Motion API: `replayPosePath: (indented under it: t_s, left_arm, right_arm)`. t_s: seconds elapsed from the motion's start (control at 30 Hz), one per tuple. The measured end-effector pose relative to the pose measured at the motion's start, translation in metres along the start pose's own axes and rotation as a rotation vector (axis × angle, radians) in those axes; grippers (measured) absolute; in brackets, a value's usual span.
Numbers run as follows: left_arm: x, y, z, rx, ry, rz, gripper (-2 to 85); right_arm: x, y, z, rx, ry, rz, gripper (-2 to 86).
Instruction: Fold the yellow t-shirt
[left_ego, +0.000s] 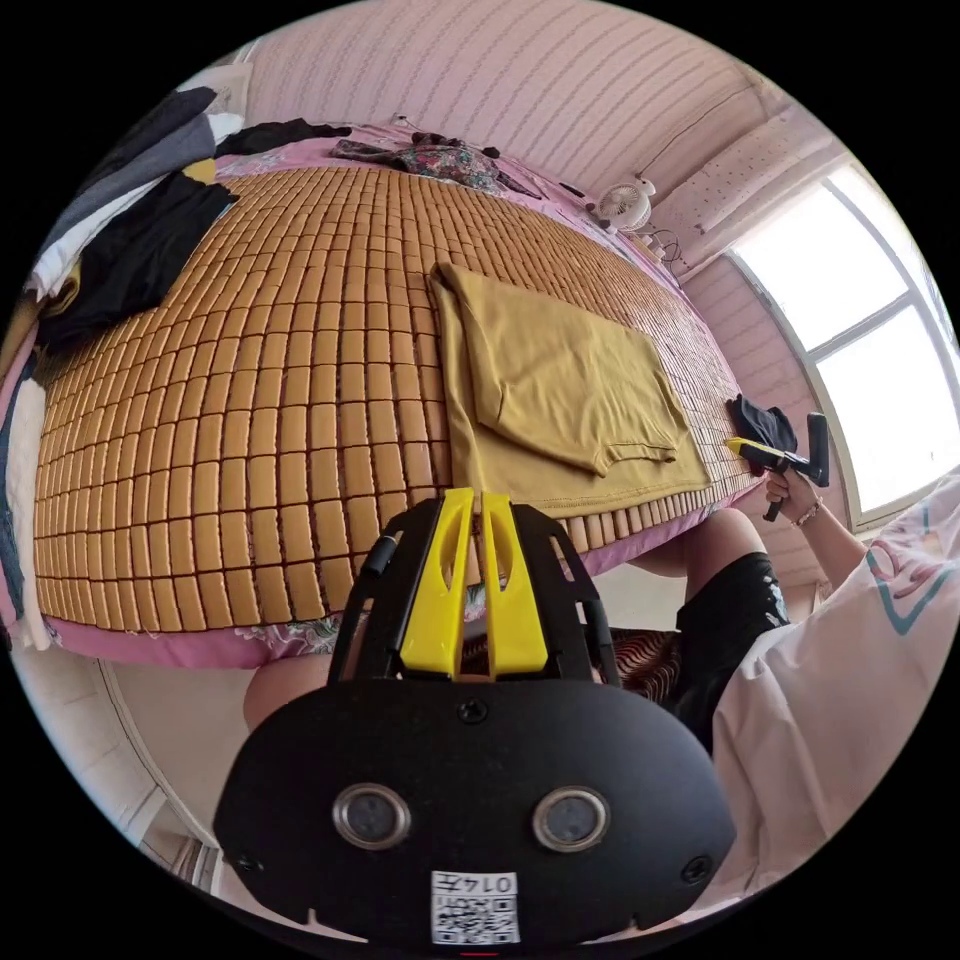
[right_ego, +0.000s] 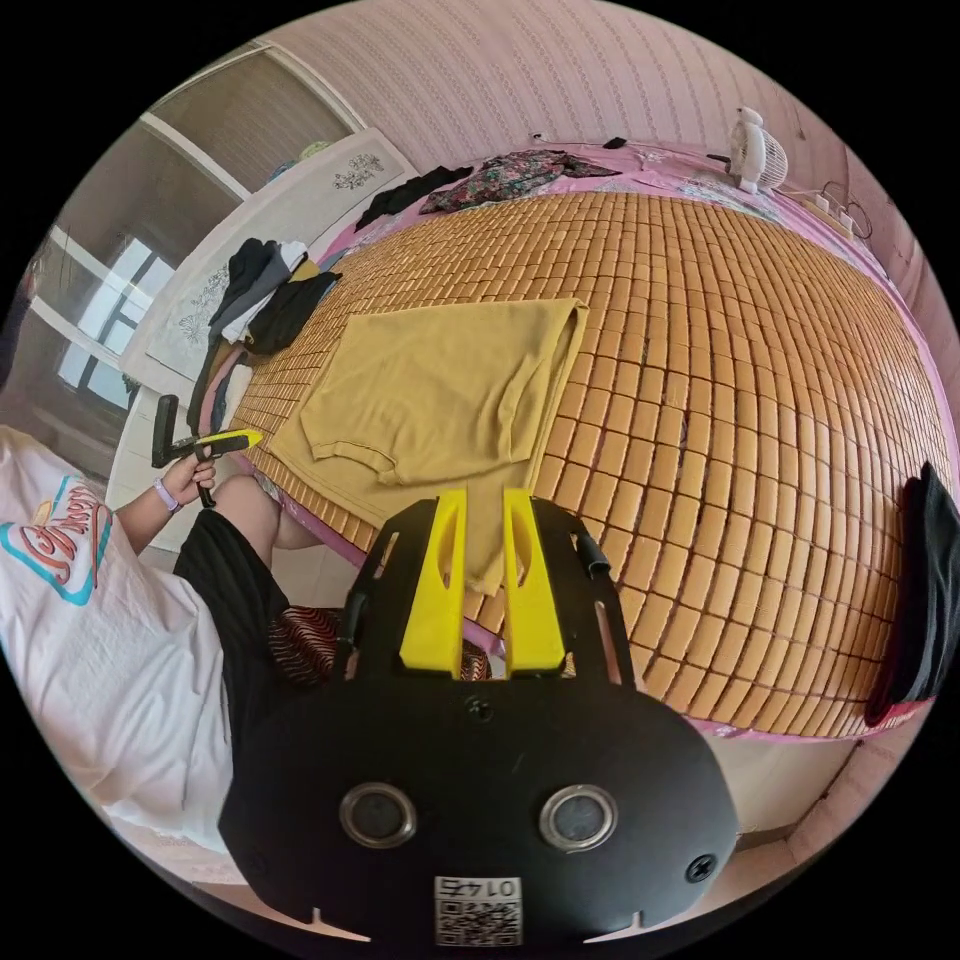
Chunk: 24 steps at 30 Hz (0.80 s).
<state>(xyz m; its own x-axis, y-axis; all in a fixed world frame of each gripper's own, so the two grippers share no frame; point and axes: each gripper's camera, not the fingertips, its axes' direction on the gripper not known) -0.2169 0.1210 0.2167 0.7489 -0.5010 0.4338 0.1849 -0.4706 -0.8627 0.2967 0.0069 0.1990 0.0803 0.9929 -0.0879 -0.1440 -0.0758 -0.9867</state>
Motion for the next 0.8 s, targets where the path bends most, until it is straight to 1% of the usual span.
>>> replayPosePath:
  t_s: [0.07,0.1,0.13,0.17,0.2,0.23,0.27,0.33,0.37,0.43,0.5,0.53,0.6,0.67,0.8]
  left_arm:
    - [0.024,-0.016,0.007,-0.012,0.001,0.081,1.3]
    - [0.041,-0.027,0.013,-0.017,-0.003,0.126,2.1]
    - [0.056,-0.036,0.019,-0.027,-0.022,0.161,2.9]
    - [0.062,-0.04,0.022,-0.027,-0.04,0.167,3.3]
    - [0.068,-0.047,0.025,-0.006,-0.084,0.136,4.1]
    - [0.067,-0.051,0.026,0.03,-0.09,0.077,4.9]
    - [0.064,-0.052,0.026,0.05,-0.072,0.041,5.3]
    - [0.05,-0.053,0.027,0.095,0.009,-0.078,5.9]
    - [0.048,-0.054,0.027,0.098,0.009,-0.099,5.8]
    - [0.047,-0.056,0.029,0.104,-0.061,-0.135,5.3]
    - [0.049,-0.057,0.034,0.091,-0.11,-0.129,4.9]
    - [0.051,-0.059,0.042,0.055,-0.128,-0.119,4.7]
    - [0.055,-0.061,0.051,0.001,-0.175,-0.1,4.3]
    - [0.064,-0.063,0.047,0.003,-0.202,-0.049,3.6]
    - [0.086,-0.07,0.035,-0.011,-0.245,0.048,1.9]
  right_arm:
    - [-0.03,-0.022,0.023,-0.035,0.013,-0.137,7.2]
    - [-0.038,-0.027,0.031,-0.056,0.025,-0.171,7.5]
    - [-0.051,-0.035,0.046,-0.099,0.077,-0.205,8.2]
    - [-0.056,-0.042,0.057,-0.102,0.153,-0.185,8.2]
    - [-0.055,-0.044,0.061,-0.087,0.187,-0.16,8.2]
    - [-0.047,-0.046,0.066,-0.041,0.213,-0.086,8.2]
    - [-0.035,-0.049,0.07,-0.021,0.204,-0.005,8.1]
    - [-0.019,-0.053,0.077,-0.007,0.197,0.084,8.1]
    - [-0.011,-0.054,0.079,0.018,0.211,0.126,8.0]
    - [-0.004,-0.057,0.087,0.032,0.233,0.145,8.0]
    - [0.002,-0.062,0.103,-0.019,0.249,0.143,6.7]
    - [0.004,-0.065,0.114,-0.055,0.255,0.136,5.9]
    - [0.001,-0.067,0.116,-0.043,0.289,0.1,4.6]
    - [0.004,-0.074,0.117,-0.077,0.291,0.097,2.9]
    - [0.009,-0.079,0.105,-0.056,0.27,0.087,1.5]
